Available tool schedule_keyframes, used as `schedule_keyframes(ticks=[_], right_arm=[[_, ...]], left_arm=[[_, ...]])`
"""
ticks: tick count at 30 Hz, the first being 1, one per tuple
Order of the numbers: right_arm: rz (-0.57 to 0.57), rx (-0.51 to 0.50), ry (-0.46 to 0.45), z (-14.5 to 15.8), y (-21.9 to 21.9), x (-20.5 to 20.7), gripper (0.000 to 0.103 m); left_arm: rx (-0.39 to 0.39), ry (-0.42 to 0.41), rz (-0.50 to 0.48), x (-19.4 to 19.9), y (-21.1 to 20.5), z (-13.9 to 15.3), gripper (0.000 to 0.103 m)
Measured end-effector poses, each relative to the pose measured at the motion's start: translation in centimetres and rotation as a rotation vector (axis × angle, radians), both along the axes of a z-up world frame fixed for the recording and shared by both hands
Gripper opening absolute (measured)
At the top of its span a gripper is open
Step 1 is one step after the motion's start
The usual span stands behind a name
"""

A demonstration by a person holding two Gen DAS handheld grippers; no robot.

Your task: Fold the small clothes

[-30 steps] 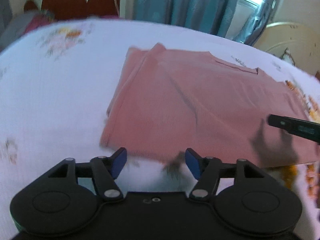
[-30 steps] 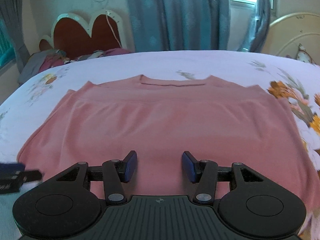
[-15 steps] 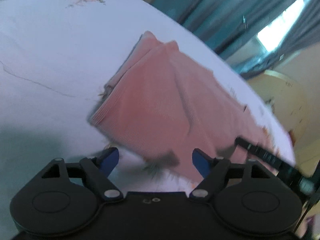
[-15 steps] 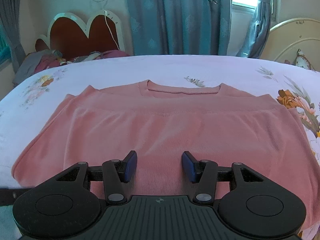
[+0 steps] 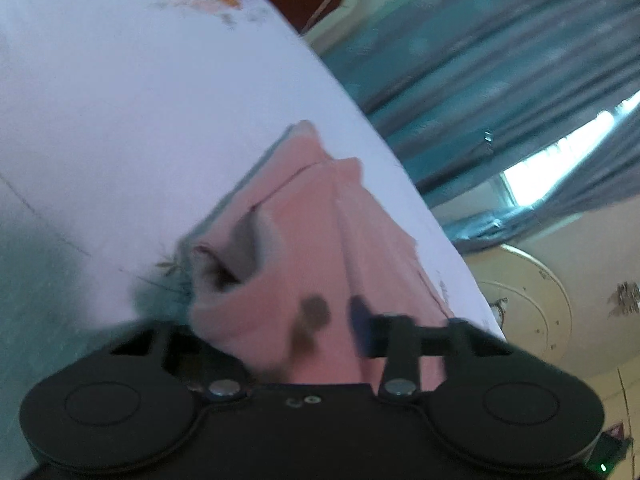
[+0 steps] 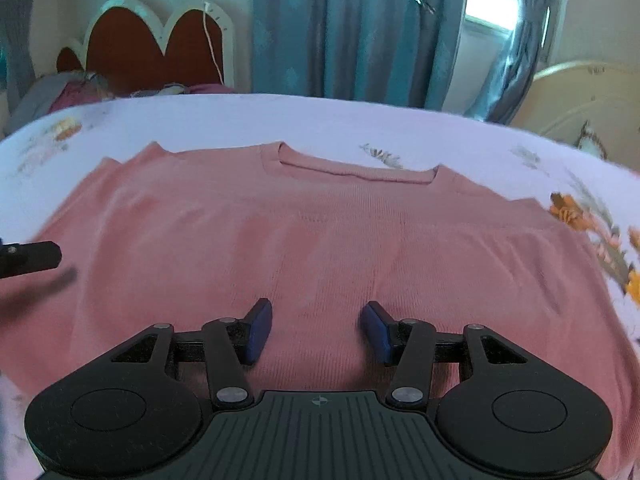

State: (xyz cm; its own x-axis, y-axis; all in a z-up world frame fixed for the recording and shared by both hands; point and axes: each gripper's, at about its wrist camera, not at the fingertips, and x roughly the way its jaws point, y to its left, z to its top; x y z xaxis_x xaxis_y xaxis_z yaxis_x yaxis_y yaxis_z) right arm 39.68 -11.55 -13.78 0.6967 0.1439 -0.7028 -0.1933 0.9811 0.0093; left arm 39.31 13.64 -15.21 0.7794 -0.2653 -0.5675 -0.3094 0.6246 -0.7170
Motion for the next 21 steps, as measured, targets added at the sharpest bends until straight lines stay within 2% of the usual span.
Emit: schedule_keyframes(ticks=[2,3,5,11,18,21], right_arm=[[-0.019,0.022,-0.009,0.8,-0.5,0.0,0.05],[-0.033,0.016,-0.025,0.9,-0.7,-0.1,0.05],[-0.021,-0.003,0.016,-0.4,-0.9,0.2,0.05],[0.017,-0.016,-0.009,-1.0,-1.1,0.2,0.05],[0.07,0.029,-0.012,-0.8,-2.0,0.0,0.052],[0.099,0.063,-0.007,-0.4,-2.8,0.2,0.052]], left_arm=[[-0.009,0.013,0.026,0.0,0.3,-0.5,0.011],[-0.013,0.011,0.03,0.0,0.4,-0.6,0.012],[0.007,0.004,0.026,-0.1,0.0,-0.6,0.011],[0.041,0.005,0.042,-0.8,0.0,0.1,0.01],[0.127,-0.026,0.075,-0.8,-1.6,2.2,0.009],[0.201,-0.056,0.058,-0.4,-3.4,3.9,0.008]])
